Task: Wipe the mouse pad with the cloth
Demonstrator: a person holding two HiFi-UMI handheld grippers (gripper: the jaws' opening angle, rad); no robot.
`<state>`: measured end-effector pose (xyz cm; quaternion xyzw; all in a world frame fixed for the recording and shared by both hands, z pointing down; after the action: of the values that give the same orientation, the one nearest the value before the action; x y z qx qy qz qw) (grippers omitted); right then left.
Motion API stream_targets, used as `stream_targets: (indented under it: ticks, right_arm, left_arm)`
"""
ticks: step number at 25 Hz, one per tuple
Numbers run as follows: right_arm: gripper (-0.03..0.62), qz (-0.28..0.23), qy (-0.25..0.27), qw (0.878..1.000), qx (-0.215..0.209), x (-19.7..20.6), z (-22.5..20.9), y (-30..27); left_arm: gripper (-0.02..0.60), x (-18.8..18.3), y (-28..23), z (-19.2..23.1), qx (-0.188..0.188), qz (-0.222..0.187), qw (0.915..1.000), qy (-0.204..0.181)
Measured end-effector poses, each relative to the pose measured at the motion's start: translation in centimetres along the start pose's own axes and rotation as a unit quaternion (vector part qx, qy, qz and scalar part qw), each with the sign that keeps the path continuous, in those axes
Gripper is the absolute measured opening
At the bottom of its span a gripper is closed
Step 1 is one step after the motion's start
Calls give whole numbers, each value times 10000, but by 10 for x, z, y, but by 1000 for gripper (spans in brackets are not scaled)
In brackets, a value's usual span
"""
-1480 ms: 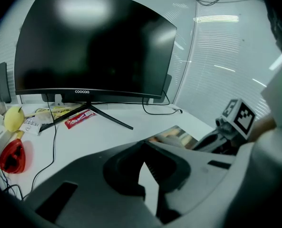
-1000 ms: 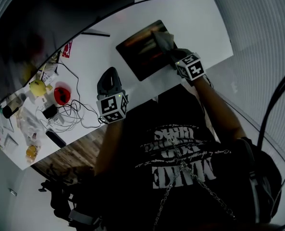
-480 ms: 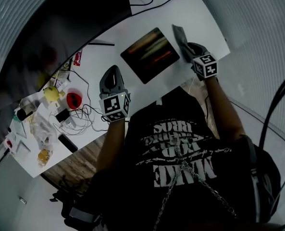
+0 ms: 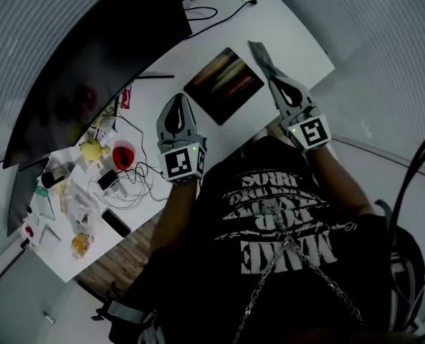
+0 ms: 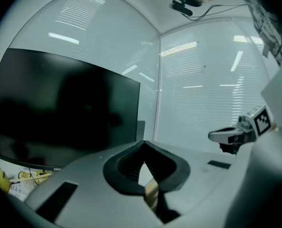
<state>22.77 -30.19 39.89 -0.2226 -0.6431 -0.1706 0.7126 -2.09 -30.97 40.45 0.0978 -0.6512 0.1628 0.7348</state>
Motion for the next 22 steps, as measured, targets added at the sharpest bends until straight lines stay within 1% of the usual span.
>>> stream_targets:
  ticks: [4,7,10,16,19,22]
  right_arm:
    - [0,45,63,10000,-46,-7,-1,9]
    - [0,-44,47,10000,26,-9,-10,20]
    - [0,19,-13,9999,113,-16,-18,26]
    - [0,-468,-41,9988,-158,-43,-17,37]
    - [0,-492,-91,9986,-171,-51,-18,51]
    - [0,-654,-44,9976,-217,-63,-19,70]
  left_arm:
    - [5,-5,4,-13,-48,-25,10000,-30]
    - [5,-6,9,-23,-126,-38,9999,-98]
    - [5,-10,13,-32,-215,-70,9996,-163]
    - [5,-21,31,-56,-421,-132,9988,-234]
    - [5,-27,43,-72,-455,-135,9983,-347]
    - [5,-34,55,-93,-432,-168,9979,-451]
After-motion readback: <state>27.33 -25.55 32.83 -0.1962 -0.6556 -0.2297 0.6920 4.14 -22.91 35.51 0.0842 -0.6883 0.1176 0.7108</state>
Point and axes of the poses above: the fingertips, and each gripper's own axes: y backward along the fingers, z to its left, x out of its underside, the point moved 4 cm from there along y, backward along the fingers, and after that the axes turned 7 degrees about -z, right-handed, at the moved point
